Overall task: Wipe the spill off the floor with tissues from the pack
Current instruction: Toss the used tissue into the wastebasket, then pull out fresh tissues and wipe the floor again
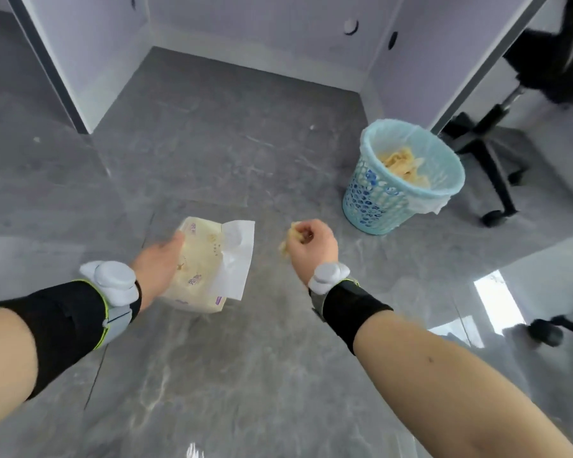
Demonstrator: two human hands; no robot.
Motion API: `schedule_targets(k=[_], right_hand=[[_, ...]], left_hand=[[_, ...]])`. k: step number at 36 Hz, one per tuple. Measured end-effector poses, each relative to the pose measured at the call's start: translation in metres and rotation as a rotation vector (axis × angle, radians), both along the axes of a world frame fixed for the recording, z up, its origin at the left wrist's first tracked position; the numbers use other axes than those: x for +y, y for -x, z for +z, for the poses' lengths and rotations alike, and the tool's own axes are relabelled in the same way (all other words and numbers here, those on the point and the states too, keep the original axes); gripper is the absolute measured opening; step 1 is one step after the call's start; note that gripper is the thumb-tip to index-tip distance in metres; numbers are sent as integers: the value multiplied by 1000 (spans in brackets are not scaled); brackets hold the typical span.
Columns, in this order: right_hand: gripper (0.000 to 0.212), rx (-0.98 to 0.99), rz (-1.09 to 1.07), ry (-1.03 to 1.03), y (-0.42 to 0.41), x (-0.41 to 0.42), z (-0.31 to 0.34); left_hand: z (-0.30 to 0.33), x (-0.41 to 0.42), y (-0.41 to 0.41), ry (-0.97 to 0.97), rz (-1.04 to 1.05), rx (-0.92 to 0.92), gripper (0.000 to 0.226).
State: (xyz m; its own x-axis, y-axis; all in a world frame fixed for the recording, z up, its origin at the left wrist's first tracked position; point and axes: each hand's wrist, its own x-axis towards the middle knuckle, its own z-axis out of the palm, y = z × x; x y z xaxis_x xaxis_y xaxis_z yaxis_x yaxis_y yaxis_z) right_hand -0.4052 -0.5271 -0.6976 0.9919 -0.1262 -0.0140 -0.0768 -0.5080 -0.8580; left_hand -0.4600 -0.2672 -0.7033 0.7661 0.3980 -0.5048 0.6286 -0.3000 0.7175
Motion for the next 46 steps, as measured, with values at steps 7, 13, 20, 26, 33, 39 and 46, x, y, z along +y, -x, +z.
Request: schedule_targets(k=[7, 13, 20, 26, 33, 39, 46], right_hand=[[13, -193, -441, 4, -87, -84, 83], [57, -18, -386, -64, -121, -135, 114], [44, 5, -292, 112, -106, -109, 96], [18, 58, -97, -134, -35, -17, 54], [58, 398, 239, -146, 49, 82, 14], [12, 301, 300, -113, 67, 106, 12], [15, 249, 130, -194, 46, 91, 23]], left_hand=[[-15, -14, 3, 25, -22, 12, 61], [-21, -18, 9, 35, -16, 0, 45], [-21, -12, 5, 23, -4, 8, 51], [1, -19, -5, 49, 12, -58, 50], [16, -8, 7, -57, 22, -98, 49], [20, 12, 17, -133, 2, -61, 56], [22, 51, 22, -186, 1, -73, 58]])
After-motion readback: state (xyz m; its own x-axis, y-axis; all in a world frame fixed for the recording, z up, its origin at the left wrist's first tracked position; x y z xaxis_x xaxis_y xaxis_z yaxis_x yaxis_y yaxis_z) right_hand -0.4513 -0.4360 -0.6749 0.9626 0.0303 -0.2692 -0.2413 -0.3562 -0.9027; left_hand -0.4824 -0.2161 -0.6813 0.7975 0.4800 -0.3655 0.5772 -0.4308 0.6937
